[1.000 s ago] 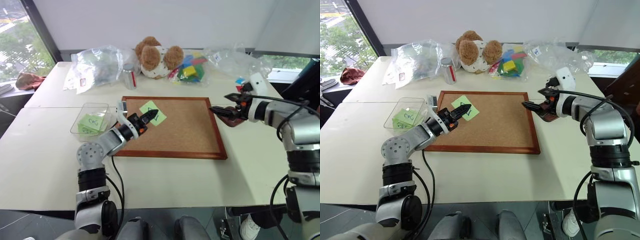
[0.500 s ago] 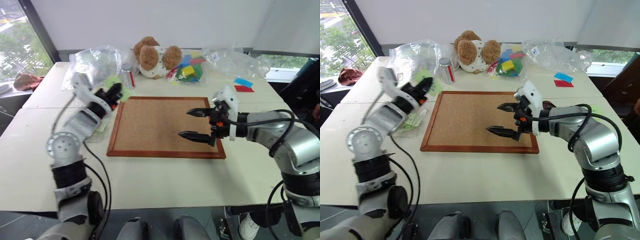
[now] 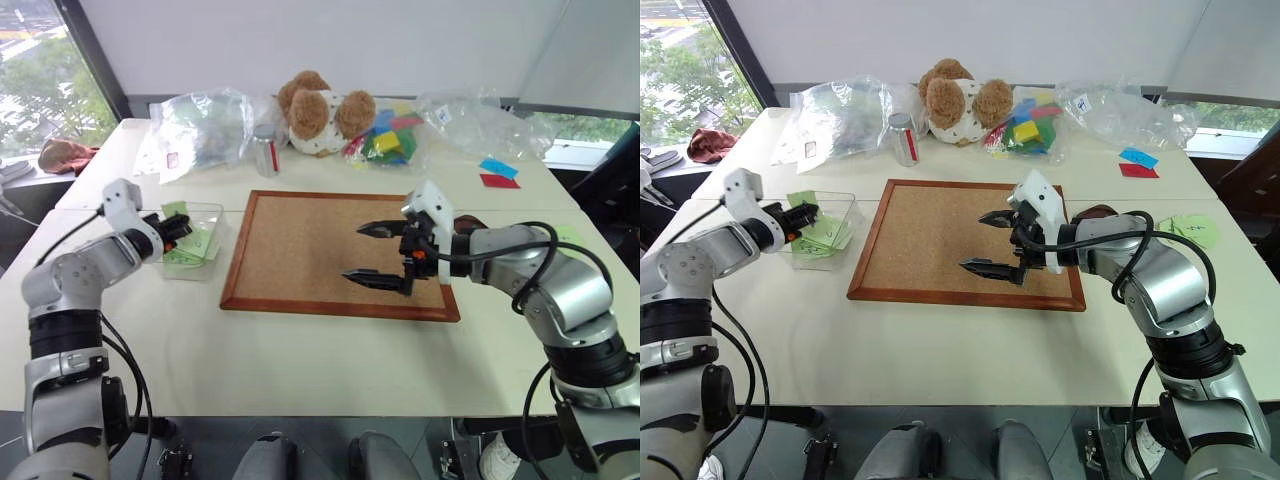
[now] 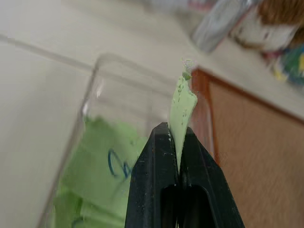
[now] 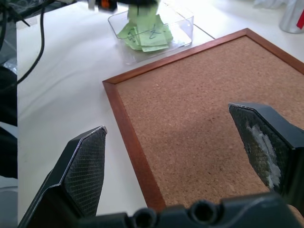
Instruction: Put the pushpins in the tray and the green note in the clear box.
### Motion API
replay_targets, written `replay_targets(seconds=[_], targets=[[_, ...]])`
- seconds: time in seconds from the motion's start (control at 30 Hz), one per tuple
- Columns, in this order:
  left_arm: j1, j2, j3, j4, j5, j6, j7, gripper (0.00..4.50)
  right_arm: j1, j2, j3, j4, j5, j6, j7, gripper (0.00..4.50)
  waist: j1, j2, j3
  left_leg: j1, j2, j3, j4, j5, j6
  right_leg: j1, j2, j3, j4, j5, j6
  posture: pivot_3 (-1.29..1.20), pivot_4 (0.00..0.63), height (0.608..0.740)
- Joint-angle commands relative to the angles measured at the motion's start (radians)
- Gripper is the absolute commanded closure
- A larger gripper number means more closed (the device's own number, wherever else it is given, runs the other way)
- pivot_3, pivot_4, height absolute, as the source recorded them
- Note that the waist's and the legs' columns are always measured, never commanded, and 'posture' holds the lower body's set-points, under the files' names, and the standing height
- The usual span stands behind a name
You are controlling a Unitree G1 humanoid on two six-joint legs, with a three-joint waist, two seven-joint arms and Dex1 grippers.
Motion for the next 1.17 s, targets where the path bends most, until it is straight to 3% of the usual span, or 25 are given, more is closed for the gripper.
replay_targets(seconds=[0.03, 0.2, 0.27, 0.6, 0.83, 1.17], targets=[[-0.040, 0.044, -0.030, 0.007, 0.058, 0.013, -0.061, 3.21, -0.003, -0.003, -0.015, -0.035, -0.001, -0.016, -0.009, 0.00, -0.001, 0.000, 0.000, -0.002, 0.000, 0.000, 0.000, 0.000, 0.000, -0.002, 0.000, 0.000, 0.000, 0.000, 0.000, 0.00, 0.150, 0.740], [-0.065, 0.079, -0.043, 0.005, 0.099, 0.040, -0.125, 0.79, 0.012, -0.007, -0.024, -0.047, 0.003, -0.014, -0.018, 0.00, -0.013, 0.000, 0.000, -0.006, 0.000, 0.000, 0.000, 0.000, 0.000, -0.006, 0.000, 0.000, 0.001, 0.000, 0.000, 0.00, 0.150, 0.740], [-0.073, 0.101, -0.051, -0.012, 0.113, 0.063, -0.144, 0.08, 0.017, -0.007, -0.037, -0.055, 0.017, -0.009, -0.017, 0.00, -0.018, 0.000, 0.000, -0.006, 0.000, 0.000, 0.000, 0.000, 0.000, -0.006, 0.000, 0.000, 0.001, 0.000, 0.000, 0.00, 0.150, 0.740], [-0.069, 0.195, -0.043, -0.150, 0.154, 0.110, -0.206, 0.08, 0.005, -0.007, -0.061, -0.047, 0.050, -0.019, -0.007, 0.00, -0.019, 0.000, 0.000, -0.006, 0.000, 0.000, 0.001, 0.000, 0.000, -0.006, 0.000, 0.000, 0.001, 0.000, 0.000, 0.00, 0.150, 0.740], [-0.160, 0.202, -0.067, -0.296, 0.078, 0.128, -0.343, 0.08, -0.002, -0.037, -0.079, -0.024, 0.037, -0.028, -0.002, 0.00, -0.016, 0.000, 0.000, -0.007, 0.000, 0.000, 0.002, 0.000, 0.000, -0.006, 0.000, 0.000, 0.001, 0.000, 0.000, 0.00, 0.150, 0.740], [0.046, 0.162, -0.257, -0.525, 0.108, -0.020, -0.592, 0.08, 0.129, -0.156, -0.221, -0.095, 0.079, 0.040, -0.027, 0.00, -0.021, 0.000, 0.000, -0.007, 0.000, 0.000, 0.001, 0.000, 0.000, -0.006, 0.000, 0.000, 0.001, 0.000, 0.000, 0.00, 0.150, 0.740]])
